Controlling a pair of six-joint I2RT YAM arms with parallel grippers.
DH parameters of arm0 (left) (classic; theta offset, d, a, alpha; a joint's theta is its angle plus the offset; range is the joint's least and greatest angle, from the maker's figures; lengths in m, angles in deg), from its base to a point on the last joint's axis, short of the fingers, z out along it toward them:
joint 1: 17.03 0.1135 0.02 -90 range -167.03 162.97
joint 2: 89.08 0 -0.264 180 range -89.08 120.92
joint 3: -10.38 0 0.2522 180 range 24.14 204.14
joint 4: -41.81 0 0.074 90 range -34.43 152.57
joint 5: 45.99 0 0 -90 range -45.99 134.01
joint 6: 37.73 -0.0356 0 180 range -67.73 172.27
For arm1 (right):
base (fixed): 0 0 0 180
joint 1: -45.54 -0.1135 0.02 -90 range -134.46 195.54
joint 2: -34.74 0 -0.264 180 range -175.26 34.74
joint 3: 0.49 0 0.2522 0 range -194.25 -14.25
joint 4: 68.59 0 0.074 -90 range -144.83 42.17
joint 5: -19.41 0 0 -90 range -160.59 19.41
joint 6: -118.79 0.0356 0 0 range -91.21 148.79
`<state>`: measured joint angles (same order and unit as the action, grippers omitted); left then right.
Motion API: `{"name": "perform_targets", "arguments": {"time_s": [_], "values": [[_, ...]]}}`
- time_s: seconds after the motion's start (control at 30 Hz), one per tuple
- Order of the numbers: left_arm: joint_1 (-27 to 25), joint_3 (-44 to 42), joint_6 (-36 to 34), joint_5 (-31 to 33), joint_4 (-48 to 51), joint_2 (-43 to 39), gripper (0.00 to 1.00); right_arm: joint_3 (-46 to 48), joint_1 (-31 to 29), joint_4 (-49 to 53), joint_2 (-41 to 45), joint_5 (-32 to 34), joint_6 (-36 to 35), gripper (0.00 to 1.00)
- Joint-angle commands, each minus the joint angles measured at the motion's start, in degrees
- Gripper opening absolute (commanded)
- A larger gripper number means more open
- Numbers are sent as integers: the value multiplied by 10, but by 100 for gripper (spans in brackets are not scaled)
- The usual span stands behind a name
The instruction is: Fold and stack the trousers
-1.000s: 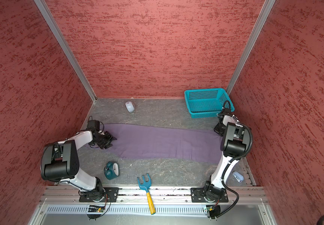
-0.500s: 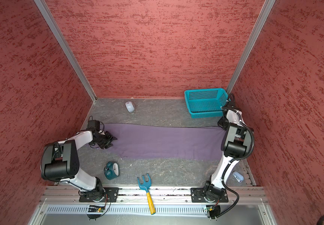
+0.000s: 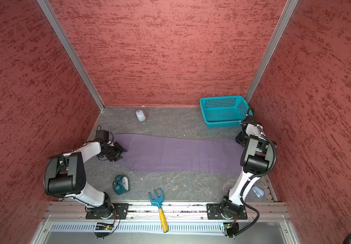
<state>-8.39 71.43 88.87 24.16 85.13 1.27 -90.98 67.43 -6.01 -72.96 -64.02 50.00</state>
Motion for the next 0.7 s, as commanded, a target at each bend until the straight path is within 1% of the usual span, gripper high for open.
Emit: {"name": "perform_targets", "arguments": {"time_s": [0.0, 0.1, 0.23, 0.3, 0.37, 0.4, 0.43, 0.47, 0.53, 0.6, 0.67], "values": [[-24, 16, -1, 33, 25, -19, 50, 72, -16, -23, 82, -50, 15, 64], [-53, 30, 0, 42, 30, -30, 50, 155, -21, -48, 127, -81, 28, 69], [-85, 44, 2, 48, 36, -47, 50, 216, -22, -75, 132, -84, 36, 70], [-91, 47, 3, 49, 42, -54, 50, 229, -22, -90, 128, -89, 39, 67], [-93, 45, 2, 48, 44, -61, 50, 237, -22, -107, 120, -92, 43, 61], [-93, 43, 2, 47, 44, -64, 50, 241, -22, -115, 113, -96, 44, 56], [-93, 41, 4, 47, 46, -66, 51, 244, -22, -126, 105, -107, 46, 48], [-93, 39, 4, 47, 47, -67, 51, 247, -22, -135, 99, -118, 46, 39], [-93, 36, 6, 46, 47, -70, 51, 252, -22, -156, 86, -140, 52, 17], [-93, 34, 7, 45, 48, -73, 51, 255, -22, -171, 85, -149, 57, 0], [-93, 35, 7, 44, 51, -76, 51, 247, -22, -168, 98, -144, 58, 0]]}}
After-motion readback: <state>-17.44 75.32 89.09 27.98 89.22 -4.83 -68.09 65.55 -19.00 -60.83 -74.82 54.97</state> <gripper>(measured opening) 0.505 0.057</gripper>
